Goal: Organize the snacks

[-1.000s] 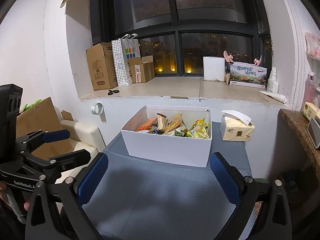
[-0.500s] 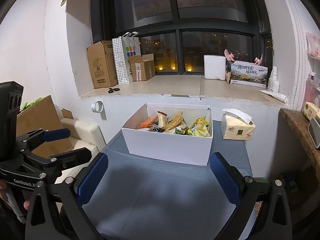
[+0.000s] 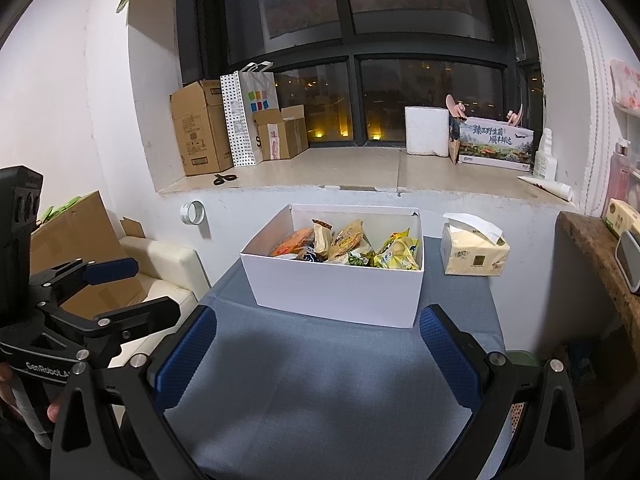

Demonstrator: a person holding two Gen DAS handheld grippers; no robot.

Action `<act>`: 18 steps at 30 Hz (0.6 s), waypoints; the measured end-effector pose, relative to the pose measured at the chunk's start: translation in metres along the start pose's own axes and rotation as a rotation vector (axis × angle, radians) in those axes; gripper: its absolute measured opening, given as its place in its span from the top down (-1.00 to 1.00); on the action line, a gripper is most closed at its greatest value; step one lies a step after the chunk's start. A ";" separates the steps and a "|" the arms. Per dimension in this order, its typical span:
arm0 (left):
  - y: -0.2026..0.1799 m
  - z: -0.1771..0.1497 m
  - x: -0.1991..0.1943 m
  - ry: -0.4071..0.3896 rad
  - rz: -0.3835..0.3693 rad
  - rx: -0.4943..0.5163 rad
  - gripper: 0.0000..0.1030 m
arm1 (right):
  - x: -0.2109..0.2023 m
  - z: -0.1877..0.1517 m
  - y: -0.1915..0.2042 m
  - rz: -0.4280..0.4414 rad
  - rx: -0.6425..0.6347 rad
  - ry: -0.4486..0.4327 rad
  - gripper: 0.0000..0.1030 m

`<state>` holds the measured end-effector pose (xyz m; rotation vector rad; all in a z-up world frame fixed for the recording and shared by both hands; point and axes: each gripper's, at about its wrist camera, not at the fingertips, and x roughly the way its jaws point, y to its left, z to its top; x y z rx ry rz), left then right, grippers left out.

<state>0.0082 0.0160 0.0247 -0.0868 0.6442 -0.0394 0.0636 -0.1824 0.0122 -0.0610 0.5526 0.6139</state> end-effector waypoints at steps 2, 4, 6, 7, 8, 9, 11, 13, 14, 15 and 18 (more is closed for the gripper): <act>0.000 0.000 0.000 0.000 0.000 0.000 -1.00 | 0.000 0.000 -0.001 0.000 0.005 0.002 -1.00; -0.001 0.000 0.001 0.001 -0.006 0.003 -1.00 | 0.001 0.000 -0.002 -0.003 0.008 0.005 -1.00; -0.002 0.000 0.001 0.002 -0.001 0.006 -1.00 | 0.001 0.000 -0.002 -0.003 0.009 0.007 -1.00; -0.002 -0.001 0.001 0.003 -0.002 0.005 -1.00 | 0.002 0.000 -0.002 -0.005 0.011 0.009 -1.00; -0.001 0.000 0.001 0.003 -0.003 0.003 -1.00 | 0.002 0.000 -0.002 -0.006 0.013 0.010 -1.00; -0.001 0.000 0.002 0.004 -0.004 0.000 -1.00 | 0.002 0.000 -0.002 -0.005 0.013 0.012 -1.00; 0.000 0.000 0.001 0.003 0.000 -0.002 -1.00 | 0.002 0.000 -0.002 -0.004 0.010 0.011 -1.00; 0.002 0.001 0.001 0.002 -0.004 -0.009 -1.00 | 0.001 0.000 -0.002 -0.004 0.009 0.010 -1.00; 0.002 0.001 0.001 0.002 -0.006 -0.012 -1.00 | 0.001 0.000 -0.003 -0.005 0.010 0.010 -1.00; 0.003 0.001 0.000 0.002 -0.005 -0.014 -1.00 | 0.001 0.000 -0.003 -0.006 0.011 0.011 -1.00; 0.003 0.001 0.001 0.004 -0.005 -0.015 -1.00 | 0.001 0.000 -0.003 -0.006 0.012 0.011 -1.00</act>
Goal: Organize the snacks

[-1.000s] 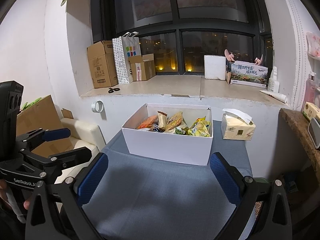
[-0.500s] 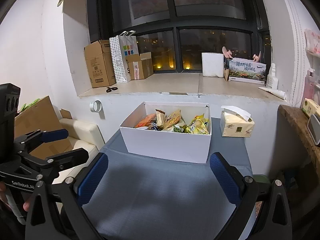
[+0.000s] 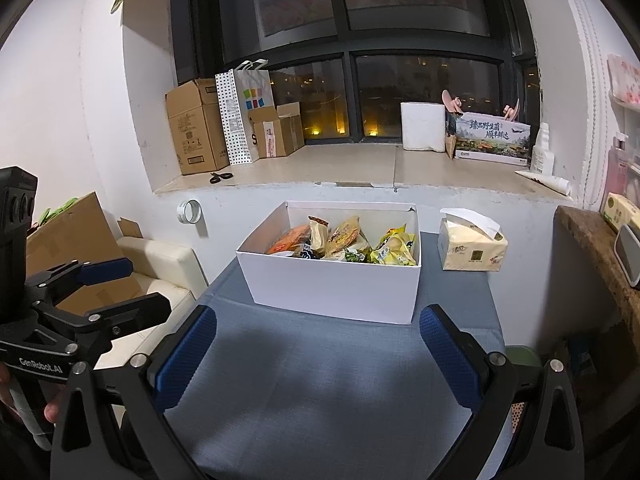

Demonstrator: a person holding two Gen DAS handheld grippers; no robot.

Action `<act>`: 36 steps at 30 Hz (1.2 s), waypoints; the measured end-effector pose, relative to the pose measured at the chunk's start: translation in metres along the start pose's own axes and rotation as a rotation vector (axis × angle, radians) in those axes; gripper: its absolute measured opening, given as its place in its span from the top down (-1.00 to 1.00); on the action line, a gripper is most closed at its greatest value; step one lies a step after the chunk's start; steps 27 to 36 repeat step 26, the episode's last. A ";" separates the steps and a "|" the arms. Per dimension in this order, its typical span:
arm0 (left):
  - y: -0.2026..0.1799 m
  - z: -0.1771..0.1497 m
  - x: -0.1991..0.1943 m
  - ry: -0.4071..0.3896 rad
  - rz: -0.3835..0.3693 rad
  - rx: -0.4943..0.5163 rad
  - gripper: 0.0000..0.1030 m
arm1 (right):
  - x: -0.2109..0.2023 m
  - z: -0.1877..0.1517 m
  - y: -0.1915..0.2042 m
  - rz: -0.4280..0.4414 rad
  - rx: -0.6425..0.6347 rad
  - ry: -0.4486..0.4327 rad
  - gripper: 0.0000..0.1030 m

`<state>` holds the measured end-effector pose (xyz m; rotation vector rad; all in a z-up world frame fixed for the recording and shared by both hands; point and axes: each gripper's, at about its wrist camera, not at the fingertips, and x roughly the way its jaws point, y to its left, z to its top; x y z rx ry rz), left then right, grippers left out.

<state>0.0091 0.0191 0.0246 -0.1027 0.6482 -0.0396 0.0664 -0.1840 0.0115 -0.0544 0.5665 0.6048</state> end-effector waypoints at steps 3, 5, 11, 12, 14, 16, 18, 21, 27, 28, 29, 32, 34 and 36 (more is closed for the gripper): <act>0.000 0.000 0.000 -0.001 0.000 0.001 -1.00 | 0.000 0.000 0.000 0.001 -0.003 -0.001 -1.00; 0.000 0.000 0.000 0.000 0.001 0.000 -1.00 | -0.001 0.000 -0.001 0.001 -0.004 -0.002 -1.00; 0.000 -0.001 0.000 -0.001 0.003 -0.001 -1.00 | -0.001 0.000 -0.001 0.000 -0.002 0.000 -1.00; -0.001 -0.001 -0.001 -0.002 0.003 0.000 -1.00 | -0.001 0.000 -0.001 0.000 -0.002 0.000 -1.00; -0.002 -0.001 -0.001 -0.004 0.005 0.006 -1.00 | -0.001 0.000 -0.001 0.000 -0.003 0.001 -1.00; -0.002 -0.001 -0.001 -0.004 0.007 0.006 -1.00 | -0.001 0.000 -0.001 0.002 -0.005 0.000 -1.00; -0.002 -0.001 -0.001 -0.002 0.006 0.003 -1.00 | -0.002 0.000 0.000 0.001 -0.007 -0.001 -1.00; -0.001 -0.001 -0.001 -0.001 0.007 -0.002 -1.00 | -0.001 0.000 0.000 -0.001 -0.005 0.000 -1.00; -0.001 0.000 -0.001 0.001 0.001 0.002 -1.00 | -0.002 0.001 0.000 -0.001 -0.004 0.000 -1.00; -0.001 0.000 -0.001 0.001 0.001 0.002 -1.00 | -0.002 0.001 0.000 -0.001 -0.004 0.000 -1.00; -0.001 0.000 -0.001 0.001 0.001 0.002 -1.00 | -0.002 0.001 0.000 -0.001 -0.004 0.000 -1.00; -0.001 0.000 -0.001 0.001 0.001 0.002 -1.00 | -0.002 0.001 0.000 -0.001 -0.004 0.000 -1.00; -0.001 0.000 -0.001 0.001 0.001 0.002 -1.00 | -0.002 0.001 0.000 -0.001 -0.004 0.000 -1.00; -0.001 0.000 -0.001 0.001 0.001 0.002 -1.00 | -0.002 0.001 0.000 -0.001 -0.004 0.000 -1.00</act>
